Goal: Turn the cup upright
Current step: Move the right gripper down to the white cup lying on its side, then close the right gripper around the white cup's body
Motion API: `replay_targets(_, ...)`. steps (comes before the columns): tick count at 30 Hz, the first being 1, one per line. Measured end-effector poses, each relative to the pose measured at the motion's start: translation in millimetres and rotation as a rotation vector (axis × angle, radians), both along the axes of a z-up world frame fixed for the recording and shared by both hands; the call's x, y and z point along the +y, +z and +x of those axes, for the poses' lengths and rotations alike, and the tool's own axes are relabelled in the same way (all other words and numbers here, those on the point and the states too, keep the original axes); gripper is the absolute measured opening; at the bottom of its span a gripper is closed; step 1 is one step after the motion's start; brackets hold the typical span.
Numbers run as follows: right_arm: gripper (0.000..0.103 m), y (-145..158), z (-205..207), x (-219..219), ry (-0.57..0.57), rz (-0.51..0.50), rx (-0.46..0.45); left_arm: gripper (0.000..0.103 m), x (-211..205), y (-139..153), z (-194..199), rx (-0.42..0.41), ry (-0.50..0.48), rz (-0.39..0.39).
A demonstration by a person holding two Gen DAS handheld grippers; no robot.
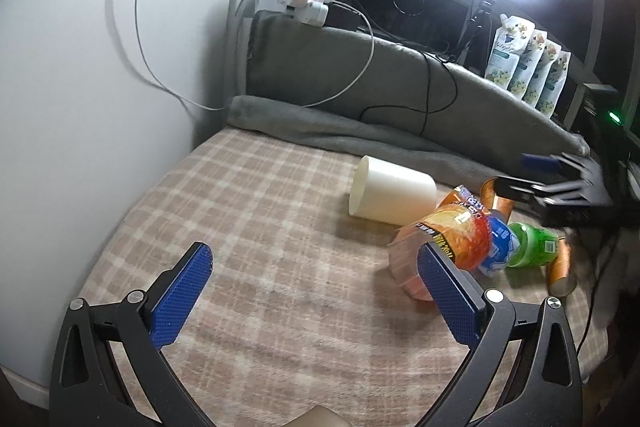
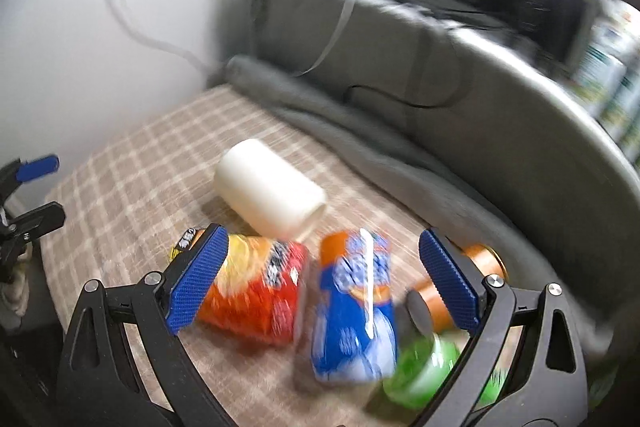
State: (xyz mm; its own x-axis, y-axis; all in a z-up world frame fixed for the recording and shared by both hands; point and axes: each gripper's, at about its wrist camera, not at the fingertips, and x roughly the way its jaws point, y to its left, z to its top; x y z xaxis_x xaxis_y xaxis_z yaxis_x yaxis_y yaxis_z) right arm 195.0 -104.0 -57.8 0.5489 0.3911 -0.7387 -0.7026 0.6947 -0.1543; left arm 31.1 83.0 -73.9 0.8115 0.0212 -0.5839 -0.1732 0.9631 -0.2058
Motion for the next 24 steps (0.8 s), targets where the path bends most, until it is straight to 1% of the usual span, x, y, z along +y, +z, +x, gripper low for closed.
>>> replay_targets(2, 0.098, -4, 7, 16, 0.056, -0.049, 0.017, 0.102, 2, 0, 0, 0.003, 0.003, 0.000)
replay_targets(3, 0.098, -7, 13, 29, 0.104, -0.081, 0.036, 0.102, 3, -1, 0, 0.004, 0.006, -0.001)
replay_targets(12, 0.098, -34, 39, 92, 0.304, -0.291, 0.126, 0.102, 17, -6, 1, 0.015, 0.037, -0.012)
replay_targets(15, 0.098, -44, 48, 104, 0.340, -0.348, 0.155, 0.102, 23, -6, 2, 0.016, 0.050, -0.018)
replay_targets(18, 0.098, -53, 52, 114, 0.364, -0.402, 0.164, 0.102, 28, -7, 3, 0.016, 0.059, -0.026)
replay_targets(23, 0.098, -63, 59, 124, 0.393, -0.440, 0.193, 0.102, 35, -9, 6, 0.017, 0.071, -0.037)
replay_targets(24, 0.096, -64, 60, 125, 0.397, -0.447, 0.194, 0.102, 36, -9, 6, 0.017, 0.074, -0.038)
